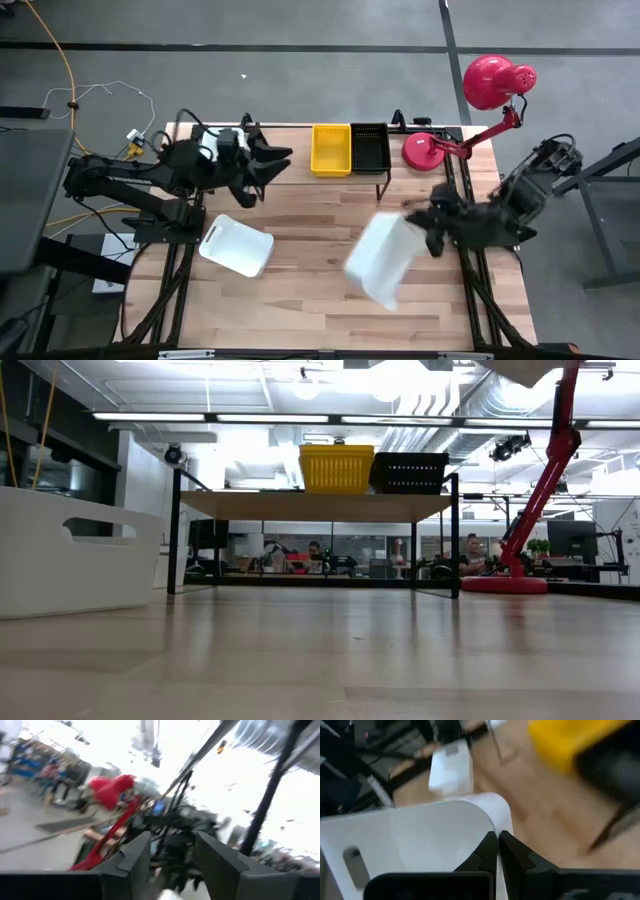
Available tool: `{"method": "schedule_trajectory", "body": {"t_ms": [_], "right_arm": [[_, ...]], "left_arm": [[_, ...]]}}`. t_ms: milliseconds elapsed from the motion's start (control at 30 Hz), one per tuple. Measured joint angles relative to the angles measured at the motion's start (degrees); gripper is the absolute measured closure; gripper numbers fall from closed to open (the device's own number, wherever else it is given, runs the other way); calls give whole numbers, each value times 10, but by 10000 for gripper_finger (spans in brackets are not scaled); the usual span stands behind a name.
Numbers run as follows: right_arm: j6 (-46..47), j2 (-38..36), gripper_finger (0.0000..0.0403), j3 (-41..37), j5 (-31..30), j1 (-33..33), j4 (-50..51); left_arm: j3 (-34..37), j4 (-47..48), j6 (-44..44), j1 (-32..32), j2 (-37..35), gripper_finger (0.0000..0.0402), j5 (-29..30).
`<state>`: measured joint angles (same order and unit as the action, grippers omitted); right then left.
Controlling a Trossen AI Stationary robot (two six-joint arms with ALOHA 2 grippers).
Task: Stack baskets on shelf by color
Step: Put the bottom right white bin on the shelf
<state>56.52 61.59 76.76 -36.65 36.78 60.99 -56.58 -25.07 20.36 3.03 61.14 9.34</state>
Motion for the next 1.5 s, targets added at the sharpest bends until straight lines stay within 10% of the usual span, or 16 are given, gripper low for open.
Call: {"method": "schedule_trajectory", "body": {"t_ms": [500,1067,1500], "right_arm": [[-538,133,403,142,191,-312,-289],[-644,407,403,389,356,-471,-298],[-663,472,403,406,402,-543,-273]], "left_arm": [[-84,-9,0,0,-52,257,-96],[-95,-19,-10,0,-65,257,-117],[-94,-18,-40,0,-64,257,-108]]}}
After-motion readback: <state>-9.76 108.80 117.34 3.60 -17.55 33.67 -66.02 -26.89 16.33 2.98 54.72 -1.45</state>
